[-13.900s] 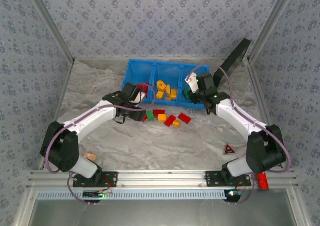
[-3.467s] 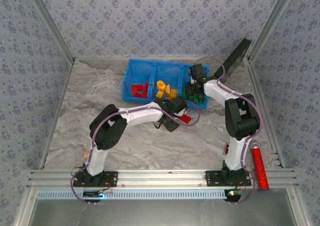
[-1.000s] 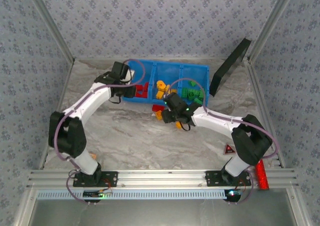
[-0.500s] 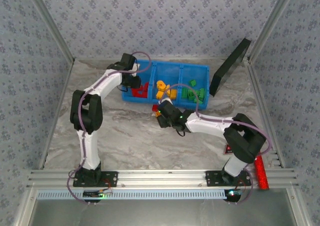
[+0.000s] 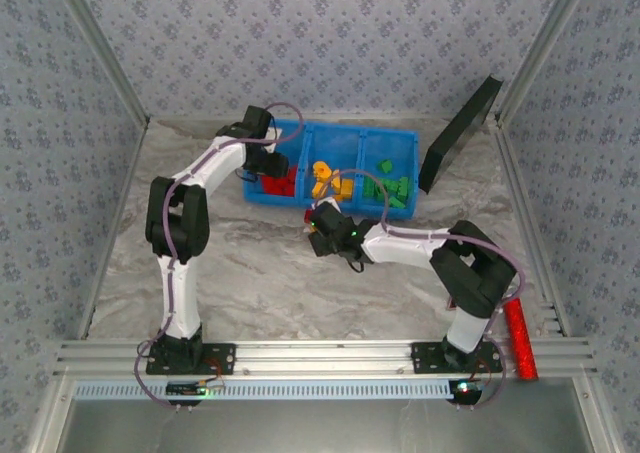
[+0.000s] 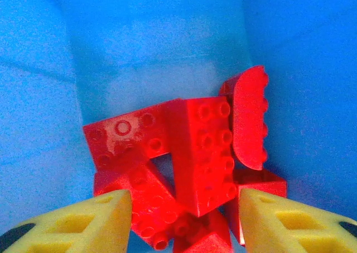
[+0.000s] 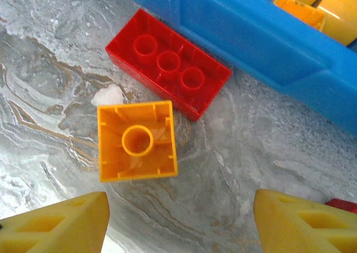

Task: Sort the legos into containers by color
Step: Pick up the lego from the center of the table.

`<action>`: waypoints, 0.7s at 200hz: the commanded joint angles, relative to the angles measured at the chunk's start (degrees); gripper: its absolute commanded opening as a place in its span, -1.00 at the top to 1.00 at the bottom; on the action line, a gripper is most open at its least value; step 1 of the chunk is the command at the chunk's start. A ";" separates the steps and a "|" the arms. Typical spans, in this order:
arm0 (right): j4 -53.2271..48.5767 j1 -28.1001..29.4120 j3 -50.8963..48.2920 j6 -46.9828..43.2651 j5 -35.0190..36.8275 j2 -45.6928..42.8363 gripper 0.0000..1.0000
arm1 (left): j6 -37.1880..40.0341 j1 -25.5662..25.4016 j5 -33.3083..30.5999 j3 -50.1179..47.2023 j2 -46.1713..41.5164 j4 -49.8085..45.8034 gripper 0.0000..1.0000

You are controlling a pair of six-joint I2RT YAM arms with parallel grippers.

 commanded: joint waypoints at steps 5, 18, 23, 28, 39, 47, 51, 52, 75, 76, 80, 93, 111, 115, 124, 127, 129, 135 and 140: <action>0.60 0.46 2.77 -0.28 0.47 2.42 -0.42 | 0.77 0.17 0.87 -0.73 -2.17 -1.39 -0.13; 0.58 0.46 3.62 -0.28 0.46 3.39 -0.42 | 0.78 0.17 1.28 -1.60 -3.43 -1.23 -0.15; 0.49 0.45 3.99 -0.32 0.46 3.85 -0.42 | 0.76 0.17 1.68 -1.95 -4.00 -1.14 -0.15; 0.39 0.46 4.43 -0.29 0.38 4.30 -0.42 | 0.78 0.17 1.98 -2.32 -4.59 -1.12 -0.15; 0.13 0.32 5.43 -0.35 0.28 5.30 -0.40 | 0.70 0.17 2.53 -2.98 -5.96 -1.03 -0.17; -0.10 0.30 6.10 -0.32 0.11 6.15 -0.34 | 0.79 0.17 2.81 -3.53 -7.08 -1.12 -0.17; -0.32 0.28 6.46 -0.29 -0.02 6.53 -0.31 | 0.72 0.11 2.89 -3.82 -7.64 -1.12 -0.17; -0.31 0.28 6.54 -0.29 -0.04 6.62 -0.30 | 0.67 0.10 2.91 -3.90 -7.82 -1.12 -0.17; -0.97 0.07 8.14 -0.23 -0.29 8.38 -0.12 | 0.67 -0.13 3.37 -5.68 -11.62 -1.03 -0.19; -0.98 0.09 8.17 -0.21 -0.31 8.47 -0.11 | 0.69 -0.11 3.37 -5.80 -11.88 -1.03 -0.20; -0.85 -0.04 8.28 -0.20 -0.33 8.70 -0.07 | 0.69 -0.16 3.38 -6.17 -12.63 -1.03 -0.20; -0.83 -0.14 8.71 -0.20 -0.66 9.40 0.08 | 0.85 -0.43 3.43 -7.47 -14.94 -1.21 -0.21; -1.16 -0.29 9.32 -0.20 -0.90 10.20 0.27 | 0.95 -0.62 3.30 -9.54 -18.20 -1.47 -0.21; -1.21 -0.38 9.43 -0.20 -0.86 10.22 0.31 | 0.87 -0.62 3.21 -10.13 -18.90 -1.47 -0.22; -1.34 -0.39 9.52 -0.28 -0.86 10.19 0.40 | 0.73 -0.62 3.03 -11.60 -20.64 -1.39 -0.22; -1.42 -0.42 9.57 -0.36 -0.86 10.10 0.42 | 0.78 -0.62 2.91 -12.14 -21.23 -1.38 -0.22; -1.50 -0.38 9.60 -0.44 -0.86 10.04 0.44 | 0.77 -0.62 2.86 -12.50 -21.68 -1.38 -0.22; -1.89 -0.38 9.69 -0.65 -0.86 9.65 0.49 | 0.60 -0.62 2.65 -13.63 -22.92 -1.38 -0.22; -2.10 -0.42 9.70 -0.87 -0.91 9.27 0.51 | 0.48 -0.63 2.47 -14.57 -24.00 -1.38 -0.23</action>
